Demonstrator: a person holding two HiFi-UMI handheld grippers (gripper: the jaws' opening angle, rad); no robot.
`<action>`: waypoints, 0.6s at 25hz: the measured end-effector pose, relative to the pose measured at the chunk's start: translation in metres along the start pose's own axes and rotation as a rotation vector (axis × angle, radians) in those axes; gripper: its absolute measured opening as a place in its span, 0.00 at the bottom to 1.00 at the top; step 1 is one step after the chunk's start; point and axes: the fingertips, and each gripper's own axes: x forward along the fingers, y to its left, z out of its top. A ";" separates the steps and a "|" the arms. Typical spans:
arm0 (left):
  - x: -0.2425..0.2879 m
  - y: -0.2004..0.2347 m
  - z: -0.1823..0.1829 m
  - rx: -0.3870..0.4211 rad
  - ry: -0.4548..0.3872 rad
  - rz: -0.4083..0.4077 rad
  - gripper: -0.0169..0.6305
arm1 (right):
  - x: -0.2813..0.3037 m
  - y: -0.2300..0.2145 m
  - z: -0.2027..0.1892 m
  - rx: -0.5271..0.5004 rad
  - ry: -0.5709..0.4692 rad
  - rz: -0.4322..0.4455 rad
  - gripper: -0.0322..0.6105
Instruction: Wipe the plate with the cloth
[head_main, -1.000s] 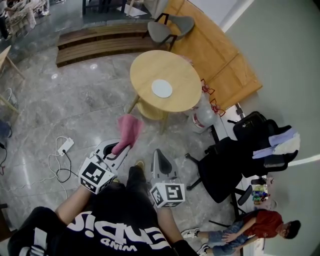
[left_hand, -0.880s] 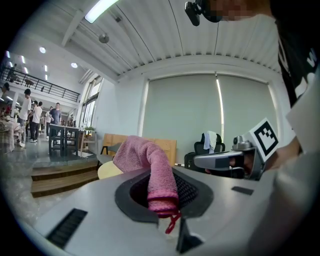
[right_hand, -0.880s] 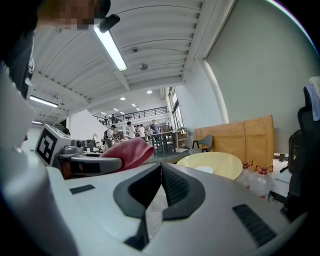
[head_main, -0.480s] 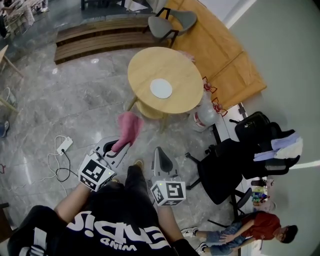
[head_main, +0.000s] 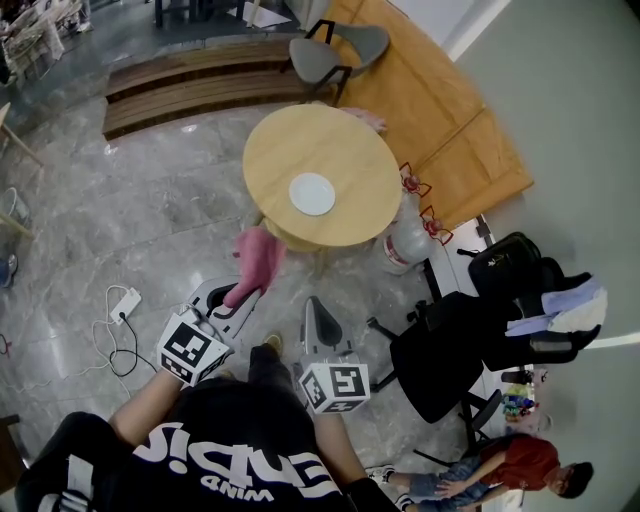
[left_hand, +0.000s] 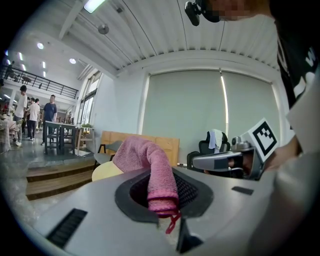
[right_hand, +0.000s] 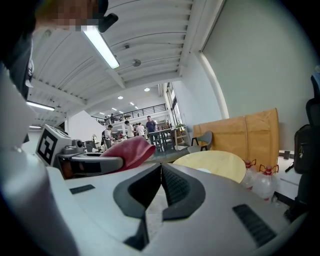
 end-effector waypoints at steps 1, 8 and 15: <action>0.005 0.002 0.001 0.003 -0.002 0.001 0.10 | 0.004 -0.004 0.002 0.000 0.000 0.004 0.09; 0.043 0.010 0.018 -0.009 -0.014 0.012 0.10 | 0.029 -0.031 0.016 -0.001 0.004 0.036 0.09; 0.077 0.017 0.023 -0.008 -0.017 0.041 0.10 | 0.046 -0.064 0.026 -0.008 0.013 0.058 0.09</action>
